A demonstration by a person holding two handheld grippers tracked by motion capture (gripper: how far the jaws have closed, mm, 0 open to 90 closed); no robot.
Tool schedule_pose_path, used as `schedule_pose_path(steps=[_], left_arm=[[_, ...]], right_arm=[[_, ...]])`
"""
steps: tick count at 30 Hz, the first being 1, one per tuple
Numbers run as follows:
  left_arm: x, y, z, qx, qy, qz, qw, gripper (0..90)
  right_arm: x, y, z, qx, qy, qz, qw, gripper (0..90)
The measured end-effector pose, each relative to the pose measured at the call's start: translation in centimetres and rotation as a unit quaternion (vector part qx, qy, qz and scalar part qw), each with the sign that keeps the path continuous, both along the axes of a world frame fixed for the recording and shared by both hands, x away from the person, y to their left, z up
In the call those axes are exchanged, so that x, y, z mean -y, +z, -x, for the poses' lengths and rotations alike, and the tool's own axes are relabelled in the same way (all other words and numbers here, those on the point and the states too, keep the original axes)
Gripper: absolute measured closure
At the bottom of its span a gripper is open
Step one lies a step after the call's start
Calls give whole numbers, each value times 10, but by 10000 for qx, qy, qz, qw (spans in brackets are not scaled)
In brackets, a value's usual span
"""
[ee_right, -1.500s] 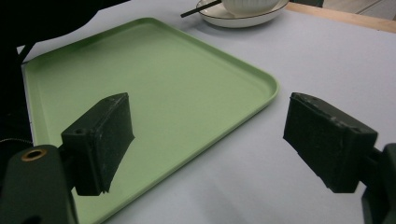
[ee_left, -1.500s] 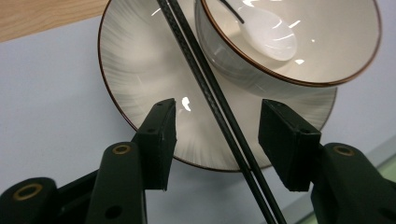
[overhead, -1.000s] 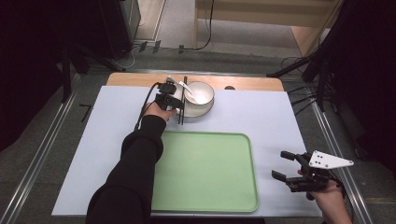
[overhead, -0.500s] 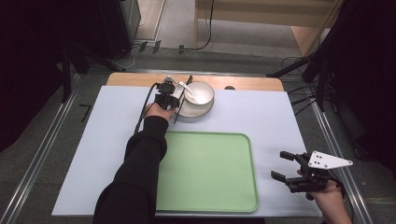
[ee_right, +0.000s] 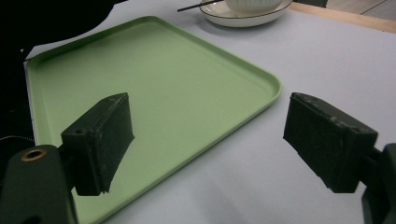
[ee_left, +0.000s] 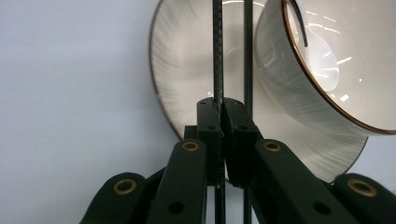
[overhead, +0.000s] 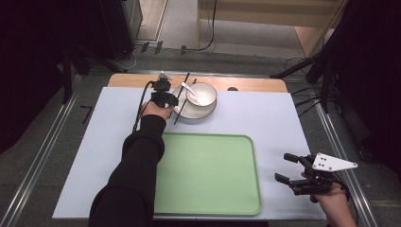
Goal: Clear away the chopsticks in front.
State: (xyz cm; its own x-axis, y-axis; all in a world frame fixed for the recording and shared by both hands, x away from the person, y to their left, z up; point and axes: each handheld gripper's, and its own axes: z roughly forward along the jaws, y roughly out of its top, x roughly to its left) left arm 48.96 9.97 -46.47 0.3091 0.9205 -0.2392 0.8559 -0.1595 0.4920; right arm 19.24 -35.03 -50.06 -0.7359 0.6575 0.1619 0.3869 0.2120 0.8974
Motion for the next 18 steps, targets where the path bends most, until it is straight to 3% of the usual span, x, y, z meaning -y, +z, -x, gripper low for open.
schedule_pose_path(steps=[9,12,13,18], left_arm=[[-32,23,11,34,-91,115,9999,863],[-37,25,15,14,-156,106,9998,863],[-42,26,19,-4,-196,200,9996,862],[-51,28,30,-41,-279,280,9992,863]], right_arm=[[-1,0,0,-11,9,46,10000,164],[-1,0,0,-3,9,52,10000,164],[-1,0,0,-1,6,54,10000,164],[0,-1,0,4,-3,68,10000,164]])
